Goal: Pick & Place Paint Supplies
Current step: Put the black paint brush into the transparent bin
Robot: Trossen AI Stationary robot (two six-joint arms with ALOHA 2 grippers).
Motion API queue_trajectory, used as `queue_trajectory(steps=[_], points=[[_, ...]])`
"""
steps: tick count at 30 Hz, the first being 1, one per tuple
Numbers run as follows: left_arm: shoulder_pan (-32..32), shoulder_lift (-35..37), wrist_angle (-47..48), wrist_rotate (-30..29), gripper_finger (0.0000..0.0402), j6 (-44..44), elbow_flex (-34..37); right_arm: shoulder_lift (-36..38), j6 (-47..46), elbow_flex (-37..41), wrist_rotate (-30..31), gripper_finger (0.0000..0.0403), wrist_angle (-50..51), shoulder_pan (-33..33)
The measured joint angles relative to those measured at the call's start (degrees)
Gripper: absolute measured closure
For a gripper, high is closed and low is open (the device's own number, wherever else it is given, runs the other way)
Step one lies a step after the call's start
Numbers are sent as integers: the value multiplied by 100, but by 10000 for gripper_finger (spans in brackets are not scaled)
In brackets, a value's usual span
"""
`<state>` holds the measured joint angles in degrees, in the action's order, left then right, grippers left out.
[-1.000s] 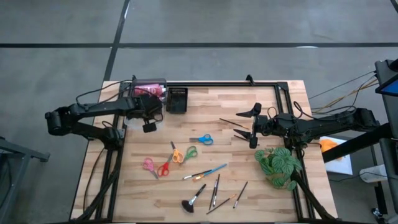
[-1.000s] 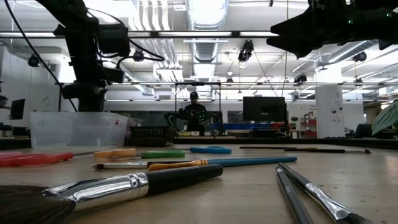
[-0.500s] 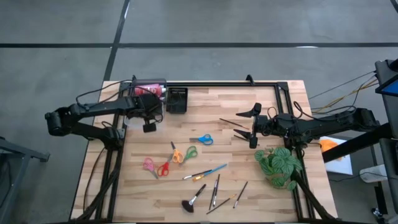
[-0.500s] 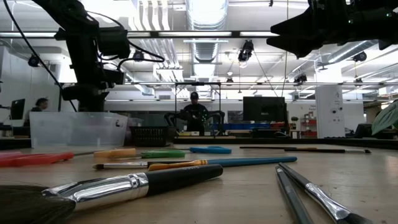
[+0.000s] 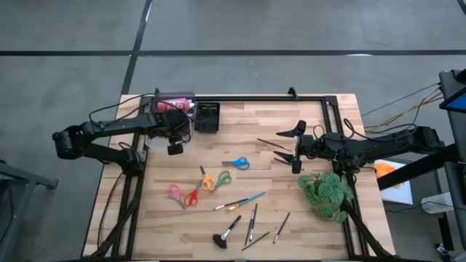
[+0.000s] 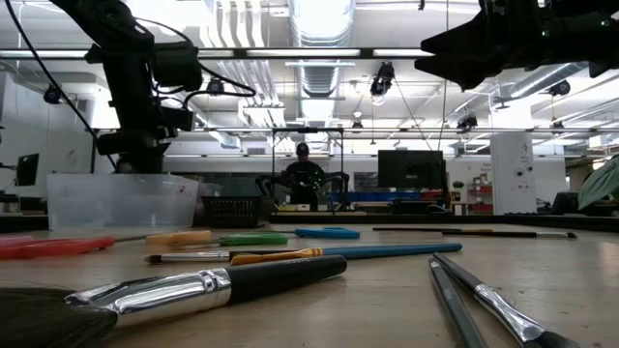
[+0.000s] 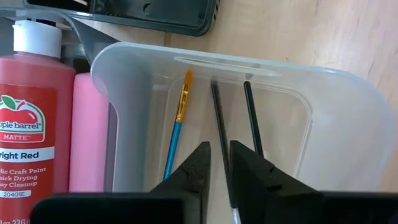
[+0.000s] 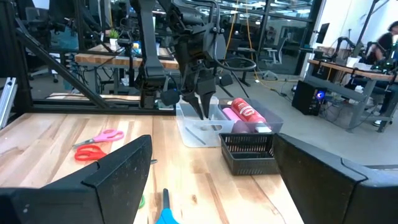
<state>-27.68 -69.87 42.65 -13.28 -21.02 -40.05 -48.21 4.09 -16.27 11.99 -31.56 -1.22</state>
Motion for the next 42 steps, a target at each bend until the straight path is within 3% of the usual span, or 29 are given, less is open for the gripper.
queue_trajectory(steps=[11, 16, 25, 33, 42], points=[[-12, 0, 7, -13, 320, 23, -12, 4, 0, 0, 1, 72, 1, 1], [-5, 0, 111, -15, 320, 195, -331, 4, -1, 0, 1, 72, 0, 1], [347, 2, 678, 348, 320, 1855, -1410, 4, -1, 0, 2, 72, 1, 1], [1793, 2, 198, 531, 320, 2509, -1651, 4, 1, 0, 2, 72, -1, 1], [4002, 2, -1990, -583, 320, 2705, -1009, 2, 1, 0, 0, 72, 0, 1]])
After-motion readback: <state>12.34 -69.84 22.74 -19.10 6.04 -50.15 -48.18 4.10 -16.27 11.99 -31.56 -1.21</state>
